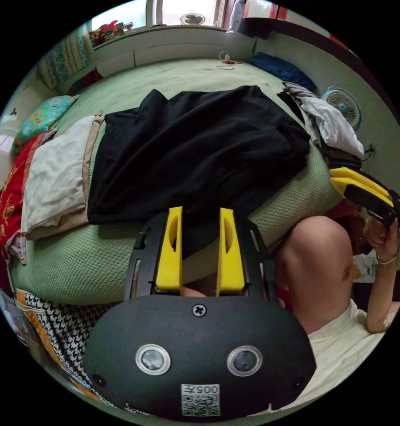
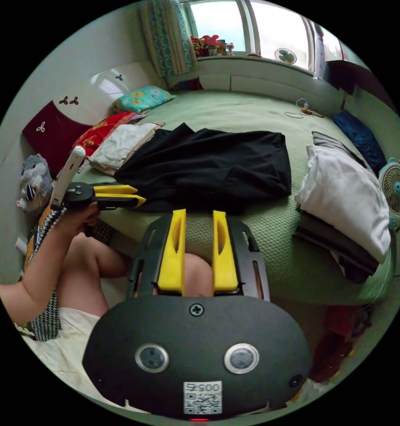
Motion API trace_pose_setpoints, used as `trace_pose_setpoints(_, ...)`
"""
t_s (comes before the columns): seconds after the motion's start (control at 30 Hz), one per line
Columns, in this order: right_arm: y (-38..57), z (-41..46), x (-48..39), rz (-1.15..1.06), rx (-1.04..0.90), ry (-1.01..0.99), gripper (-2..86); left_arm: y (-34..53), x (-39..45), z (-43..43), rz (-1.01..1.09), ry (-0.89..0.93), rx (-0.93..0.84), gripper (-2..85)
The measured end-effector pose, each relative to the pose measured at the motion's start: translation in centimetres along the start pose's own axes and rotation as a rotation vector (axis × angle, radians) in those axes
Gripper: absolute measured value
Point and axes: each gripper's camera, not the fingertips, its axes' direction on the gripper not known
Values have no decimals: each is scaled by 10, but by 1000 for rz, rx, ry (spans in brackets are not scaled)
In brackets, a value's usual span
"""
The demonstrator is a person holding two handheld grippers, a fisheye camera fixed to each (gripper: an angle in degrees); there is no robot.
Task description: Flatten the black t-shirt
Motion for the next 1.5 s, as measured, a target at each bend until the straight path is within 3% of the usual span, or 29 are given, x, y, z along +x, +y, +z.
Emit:
trace_pose_setpoints(0.43, -32, 34, 33, -6, -73, 115, 108, 13, 33, -27, -32, 2, 63, 17)
trace_pose_setpoints(0.6, -39, 44, 40, 10, -85, 208, 54, 16, 43, -41, -38, 12, 88, -1)
trace_pose_setpoints(0.77, -30, 2, 62, 102, 43, 120, -5, 21, 62, -45, 12, 16, 88, 20)
trace_pose_setpoints(1.07, -50, -63, 109, 250, 172, -114, -12, 22, 102, -32, 49, 29, 84, 158)
trace_pose_setpoints(1.3, -63, -85, 121, 273, 204, -170, -12, 16, 108, -37, -13, -64, 93, 146)
trace_pose_setpoints(1.5, -32, -63, 138, 344, 98, -161, -12, 9, 109, -32, -27, -88, 47, 125)
